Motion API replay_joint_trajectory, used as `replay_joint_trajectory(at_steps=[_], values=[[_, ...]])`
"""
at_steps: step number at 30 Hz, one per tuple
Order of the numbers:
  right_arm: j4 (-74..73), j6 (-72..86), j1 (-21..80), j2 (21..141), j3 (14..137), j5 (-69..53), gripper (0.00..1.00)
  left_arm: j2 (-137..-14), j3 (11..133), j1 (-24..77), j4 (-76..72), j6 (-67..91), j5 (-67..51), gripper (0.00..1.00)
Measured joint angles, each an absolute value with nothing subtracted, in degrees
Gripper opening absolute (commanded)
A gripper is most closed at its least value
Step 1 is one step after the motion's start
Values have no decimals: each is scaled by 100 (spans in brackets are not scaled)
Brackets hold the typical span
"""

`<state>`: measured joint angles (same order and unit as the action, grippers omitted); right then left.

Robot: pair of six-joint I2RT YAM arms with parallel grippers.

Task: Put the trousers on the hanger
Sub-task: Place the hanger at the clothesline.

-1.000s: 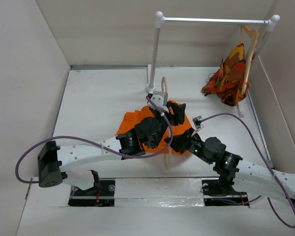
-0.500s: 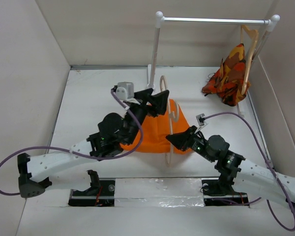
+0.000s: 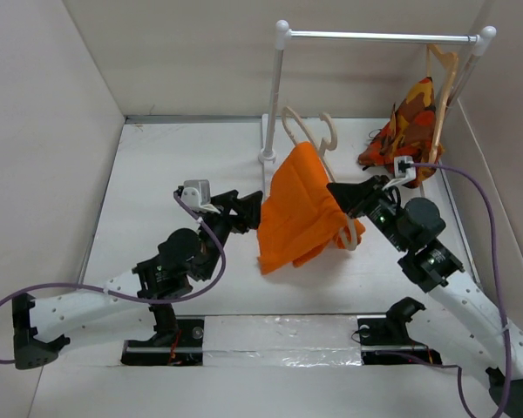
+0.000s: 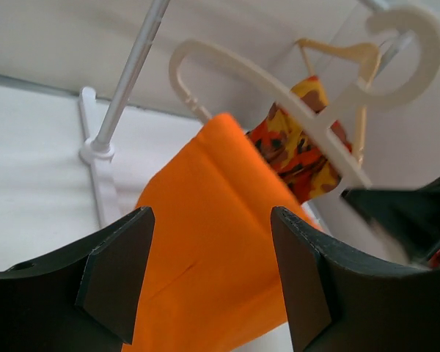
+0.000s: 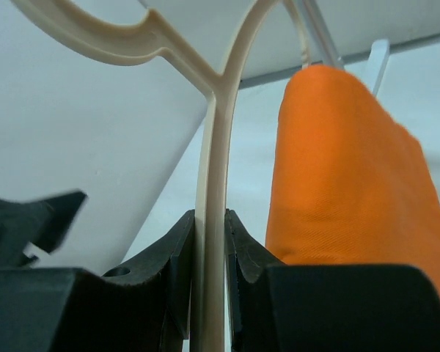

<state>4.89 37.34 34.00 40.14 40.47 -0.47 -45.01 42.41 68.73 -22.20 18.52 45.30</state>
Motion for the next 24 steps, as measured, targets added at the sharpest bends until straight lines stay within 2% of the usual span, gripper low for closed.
replay_joint_trajectory(at_steps=[11, 24], values=[[416, 3760, 2377, 4595, 4694, -740, 0, -3677, 3459, 6820, -1953, 1962, 4670, 61], [279, 3798, 1284, 5909, 6003, -958, 0, -3603, 3048, 6814, -1765, 2165, 4198, 59]])
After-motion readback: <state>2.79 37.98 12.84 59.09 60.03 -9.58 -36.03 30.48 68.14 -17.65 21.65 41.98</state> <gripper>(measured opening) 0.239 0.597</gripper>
